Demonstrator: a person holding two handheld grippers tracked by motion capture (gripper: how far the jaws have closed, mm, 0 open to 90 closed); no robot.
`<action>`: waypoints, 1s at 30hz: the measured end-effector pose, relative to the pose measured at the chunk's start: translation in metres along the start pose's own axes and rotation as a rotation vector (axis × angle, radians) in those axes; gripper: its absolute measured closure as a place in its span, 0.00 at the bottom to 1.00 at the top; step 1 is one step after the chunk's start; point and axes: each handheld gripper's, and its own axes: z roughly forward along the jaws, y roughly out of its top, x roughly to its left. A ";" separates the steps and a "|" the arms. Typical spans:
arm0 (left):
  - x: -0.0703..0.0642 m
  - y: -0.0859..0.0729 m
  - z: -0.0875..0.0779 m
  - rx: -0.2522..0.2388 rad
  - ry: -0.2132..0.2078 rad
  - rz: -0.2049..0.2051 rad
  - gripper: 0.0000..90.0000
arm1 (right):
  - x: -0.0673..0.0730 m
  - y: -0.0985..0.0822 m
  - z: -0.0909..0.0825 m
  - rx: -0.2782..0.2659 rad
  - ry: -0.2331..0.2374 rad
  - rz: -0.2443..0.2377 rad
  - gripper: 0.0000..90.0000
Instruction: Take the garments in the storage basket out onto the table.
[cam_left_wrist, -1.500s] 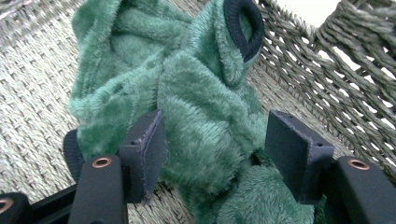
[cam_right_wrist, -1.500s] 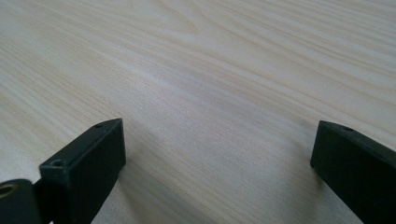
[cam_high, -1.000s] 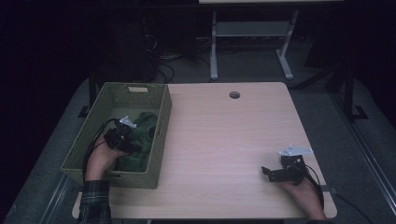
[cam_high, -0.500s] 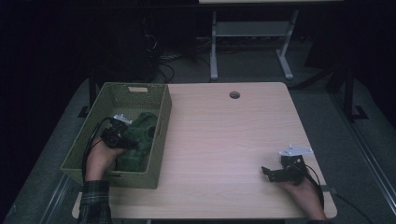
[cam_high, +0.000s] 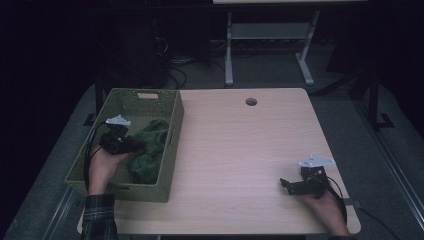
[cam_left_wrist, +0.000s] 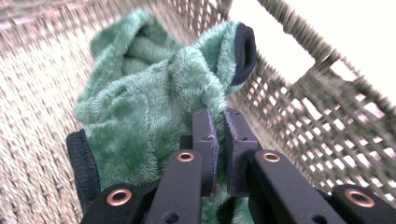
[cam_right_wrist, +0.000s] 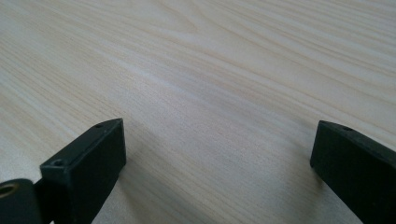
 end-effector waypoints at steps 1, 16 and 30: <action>-0.001 0.001 -0.002 -0.013 -0.001 -0.001 0.94 | 0.000 0.000 0.000 0.000 0.000 0.000 0.03; -0.002 0.010 -0.038 -0.192 -0.027 -0.025 0.95 | 0.000 0.000 0.000 0.000 0.000 0.000 0.04; -0.006 0.038 -0.068 -0.273 -0.089 0.000 0.95 | 0.000 0.000 0.000 -0.001 -0.001 0.000 0.04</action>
